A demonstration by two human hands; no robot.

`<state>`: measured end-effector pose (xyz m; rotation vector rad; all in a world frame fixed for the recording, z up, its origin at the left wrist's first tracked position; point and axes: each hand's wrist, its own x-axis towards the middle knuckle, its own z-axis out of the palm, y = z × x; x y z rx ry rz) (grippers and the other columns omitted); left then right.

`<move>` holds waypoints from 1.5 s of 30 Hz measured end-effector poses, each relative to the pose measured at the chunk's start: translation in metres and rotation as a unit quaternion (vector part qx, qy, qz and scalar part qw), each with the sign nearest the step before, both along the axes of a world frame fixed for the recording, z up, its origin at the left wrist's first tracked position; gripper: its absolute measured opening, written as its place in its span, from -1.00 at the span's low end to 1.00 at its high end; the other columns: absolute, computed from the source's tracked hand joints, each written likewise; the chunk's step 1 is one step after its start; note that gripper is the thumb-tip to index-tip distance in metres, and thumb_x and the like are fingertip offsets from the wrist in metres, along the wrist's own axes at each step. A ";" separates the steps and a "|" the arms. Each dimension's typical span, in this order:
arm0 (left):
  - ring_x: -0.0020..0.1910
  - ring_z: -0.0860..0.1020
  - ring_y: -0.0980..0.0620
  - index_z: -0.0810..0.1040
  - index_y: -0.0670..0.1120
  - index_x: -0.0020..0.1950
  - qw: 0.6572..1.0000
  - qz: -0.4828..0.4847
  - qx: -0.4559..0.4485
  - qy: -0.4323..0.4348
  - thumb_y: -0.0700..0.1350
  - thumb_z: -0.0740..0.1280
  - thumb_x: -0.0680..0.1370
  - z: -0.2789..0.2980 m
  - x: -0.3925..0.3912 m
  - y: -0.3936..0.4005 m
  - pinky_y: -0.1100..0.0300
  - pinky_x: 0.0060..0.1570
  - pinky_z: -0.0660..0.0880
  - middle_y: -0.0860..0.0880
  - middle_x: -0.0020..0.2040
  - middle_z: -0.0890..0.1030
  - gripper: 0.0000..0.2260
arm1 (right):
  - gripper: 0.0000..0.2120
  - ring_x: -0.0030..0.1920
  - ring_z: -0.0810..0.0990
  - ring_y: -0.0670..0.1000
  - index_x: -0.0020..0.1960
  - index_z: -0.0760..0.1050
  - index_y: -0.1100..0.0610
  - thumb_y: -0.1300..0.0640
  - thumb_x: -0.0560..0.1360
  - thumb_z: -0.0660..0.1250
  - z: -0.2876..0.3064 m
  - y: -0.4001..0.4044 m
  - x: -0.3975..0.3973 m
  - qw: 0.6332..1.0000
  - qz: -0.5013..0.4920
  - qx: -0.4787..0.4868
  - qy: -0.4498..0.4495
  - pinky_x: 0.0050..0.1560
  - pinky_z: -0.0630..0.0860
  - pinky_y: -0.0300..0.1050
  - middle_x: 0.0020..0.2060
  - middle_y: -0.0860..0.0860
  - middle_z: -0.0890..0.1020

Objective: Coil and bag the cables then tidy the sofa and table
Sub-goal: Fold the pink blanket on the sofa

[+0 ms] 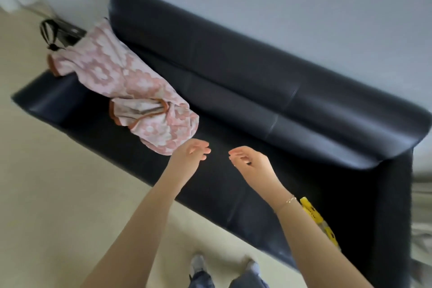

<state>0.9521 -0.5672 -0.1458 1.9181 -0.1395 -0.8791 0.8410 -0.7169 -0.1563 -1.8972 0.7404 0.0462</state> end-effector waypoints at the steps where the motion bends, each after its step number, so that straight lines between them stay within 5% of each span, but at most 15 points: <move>1: -0.02 0.61 0.21 0.56 0.02 0.10 1.000 0.000 -0.007 -0.002 -0.15 0.18 0.63 0.012 0.003 0.006 0.21 0.11 0.46 0.14 -0.01 0.66 -0.81 | -0.86 -0.04 0.59 -0.22 0.06 0.60 -0.03 0.06 0.57 0.29 0.012 0.007 0.004 1.000 0.001 0.007 -0.005 -0.11 0.42 -0.41 -0.09 -0.19 0.64; 5: -0.10 0.60 0.17 0.57 -0.03 0.05 0.999 0.016 -0.022 -0.022 -0.20 0.20 0.62 0.046 0.025 0.035 0.20 0.00 0.48 0.07 -0.06 0.65 -0.83 | -0.86 -0.03 0.59 -0.20 0.05 0.59 -0.05 0.07 0.56 0.28 0.045 0.035 0.027 1.000 0.014 0.005 -0.028 -0.12 0.44 -0.40 -0.08 -0.16 0.64; 10: 0.10 0.62 -0.07 0.59 0.00 -0.09 0.997 0.067 -0.019 0.021 -0.25 0.24 0.58 0.061 0.053 0.056 -0.01 0.21 0.52 -0.09 0.07 0.67 -0.80 | -0.85 -0.03 0.61 -0.14 0.05 0.59 -0.04 0.11 0.55 0.27 0.055 0.059 0.056 0.999 0.022 0.011 -0.033 -0.07 0.49 -0.28 -0.05 -0.13 0.66; 16: 0.23 0.56 -0.09 0.55 -0.15 0.19 0.998 0.057 0.000 0.039 -0.28 0.18 0.64 0.058 0.107 0.069 0.20 0.07 0.50 -0.10 0.23 0.60 -0.80 | -0.82 -0.02 0.61 -0.12 0.08 0.60 0.01 0.13 0.54 0.27 0.045 0.068 0.118 0.999 0.043 0.016 -0.017 -0.09 0.44 -0.31 -0.05 -0.12 0.65; 20: 0.23 0.55 -0.17 0.55 -0.21 0.18 0.997 0.059 -0.007 0.045 -0.26 0.24 0.63 0.048 0.161 0.076 0.02 0.21 0.46 -0.21 0.24 0.58 -0.83 | -0.85 -0.01 0.62 -0.10 0.00 0.60 -0.05 0.12 0.53 0.28 0.028 0.071 0.174 0.998 0.048 0.034 -0.004 0.00 0.52 -0.22 -0.05 -0.13 0.65; 27: 0.07 0.60 0.01 0.62 -0.08 0.00 0.992 0.095 0.057 0.055 -0.23 0.25 0.60 0.044 0.299 0.093 0.06 0.20 0.52 -0.07 0.10 0.64 -0.84 | -0.80 -0.01 0.60 -0.08 0.04 0.63 0.03 0.17 0.55 0.24 0.012 0.090 0.316 0.998 0.041 0.047 0.017 0.08 0.51 -0.21 -0.05 -0.08 0.65; 31: 0.08 0.59 0.04 0.63 -0.01 -0.02 0.991 0.109 0.074 0.028 -0.23 0.19 0.60 0.046 0.382 0.107 0.08 0.17 0.51 -0.03 0.09 0.63 -0.76 | -0.80 -0.03 0.57 -0.14 0.05 0.59 -0.02 0.12 0.57 0.20 0.016 0.103 0.391 0.996 0.080 0.037 0.025 -0.16 0.39 -0.38 0.00 -0.15 0.63; 34: 0.08 0.60 0.03 0.61 0.01 -0.01 0.989 0.124 0.082 0.022 -0.23 0.19 0.60 0.048 0.430 0.124 0.06 0.22 0.49 0.00 0.03 0.65 -0.77 | -0.79 0.05 0.56 -0.09 0.07 0.60 0.03 0.13 0.58 0.19 0.018 0.114 0.437 0.994 0.091 0.050 0.031 -0.02 0.45 -0.28 0.05 -0.10 0.62; 37: 0.03 0.61 0.09 0.60 -0.01 -0.01 0.988 0.136 0.070 0.039 -0.25 0.21 0.60 0.039 0.477 0.140 0.18 0.05 0.50 0.01 0.03 0.66 -0.79 | -0.82 0.05 0.58 -0.07 -0.01 0.61 0.01 0.15 0.55 0.24 0.008 0.130 0.483 0.995 0.078 0.062 0.025 0.14 0.53 -0.12 0.05 -0.12 0.62; 41: 0.03 0.61 0.06 0.58 -0.01 -0.01 0.987 0.132 0.069 0.064 -0.25 0.21 0.61 0.014 0.546 0.158 0.18 0.00 0.47 -0.03 0.13 0.66 -0.80 | -0.83 0.00 0.59 -0.13 0.01 0.61 0.00 0.16 0.54 0.25 -0.017 0.158 0.537 0.995 0.065 0.070 0.040 0.12 0.55 -0.09 -0.03 -0.21 0.61; 45: 0.34 0.47 -0.12 0.45 -0.21 0.36 0.981 0.100 0.044 0.163 -0.30 0.13 0.66 -0.019 0.644 0.199 0.12 0.19 0.40 -0.14 0.33 0.51 -0.71 | -0.82 -0.03 0.59 -0.18 0.09 0.60 0.02 0.13 0.56 0.26 -0.046 0.202 0.605 0.996 0.007 0.069 0.060 -0.03 0.52 -0.27 -0.01 -0.14 0.64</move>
